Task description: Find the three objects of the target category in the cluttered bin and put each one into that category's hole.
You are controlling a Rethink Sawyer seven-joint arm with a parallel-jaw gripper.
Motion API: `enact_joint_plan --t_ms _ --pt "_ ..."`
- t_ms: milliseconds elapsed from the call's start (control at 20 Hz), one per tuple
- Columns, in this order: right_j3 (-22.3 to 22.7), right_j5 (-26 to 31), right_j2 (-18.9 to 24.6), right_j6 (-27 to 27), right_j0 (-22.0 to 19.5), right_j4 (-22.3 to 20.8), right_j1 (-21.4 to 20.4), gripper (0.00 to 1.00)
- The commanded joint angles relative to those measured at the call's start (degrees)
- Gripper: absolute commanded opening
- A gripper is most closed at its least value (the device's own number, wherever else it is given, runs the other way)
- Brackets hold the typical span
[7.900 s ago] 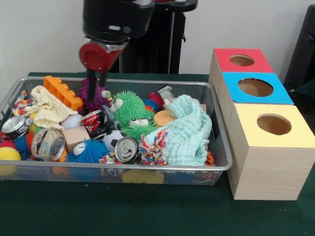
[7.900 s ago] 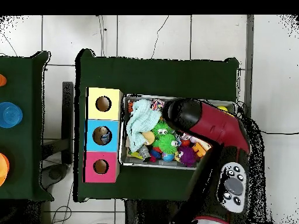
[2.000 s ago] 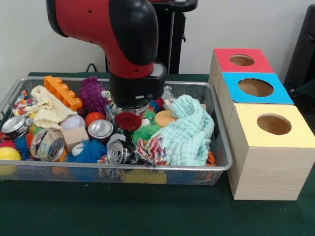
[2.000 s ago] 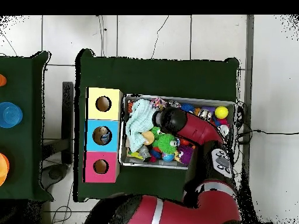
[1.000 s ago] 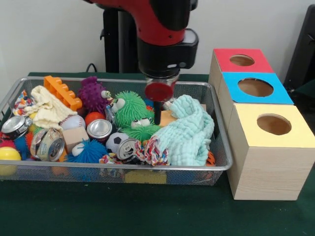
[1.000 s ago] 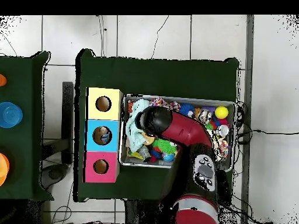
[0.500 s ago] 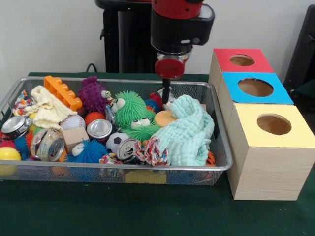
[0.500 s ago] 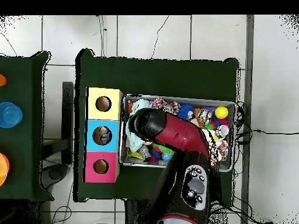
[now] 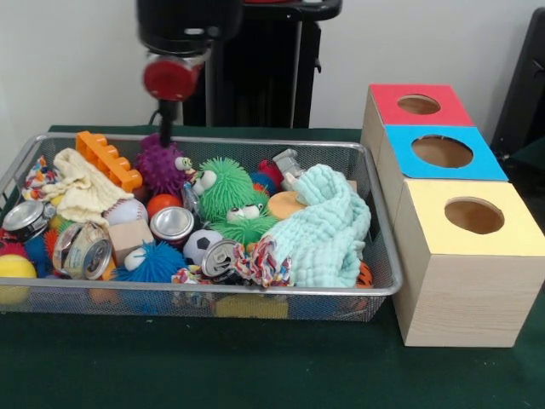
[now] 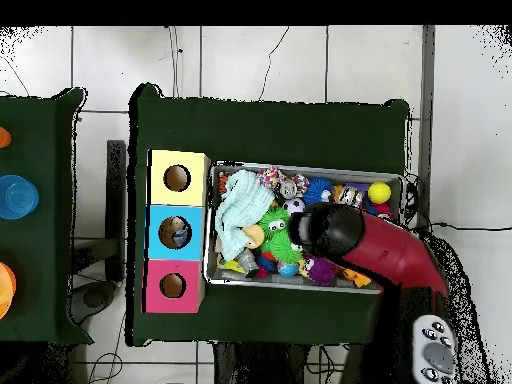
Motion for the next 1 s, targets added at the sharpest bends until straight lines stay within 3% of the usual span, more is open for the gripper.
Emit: enact_joint_plan --t_ms 50,250,500,1000 --pt "7.1 -10.7 15.7 -33.2 -11.0 -13.6 -2.3 1.0" --pt "7.4 -11.7 17.2 -31.9 -11.1 -18.2 -3.2 1.0" --pt "8.1 -12.9 22.1 -40.1 -13.9 -23.6 -4.0 1.0" --pt "10.1 -12.1 31.2 -45.1 -21.0 -25.9 -3.8 1.0"
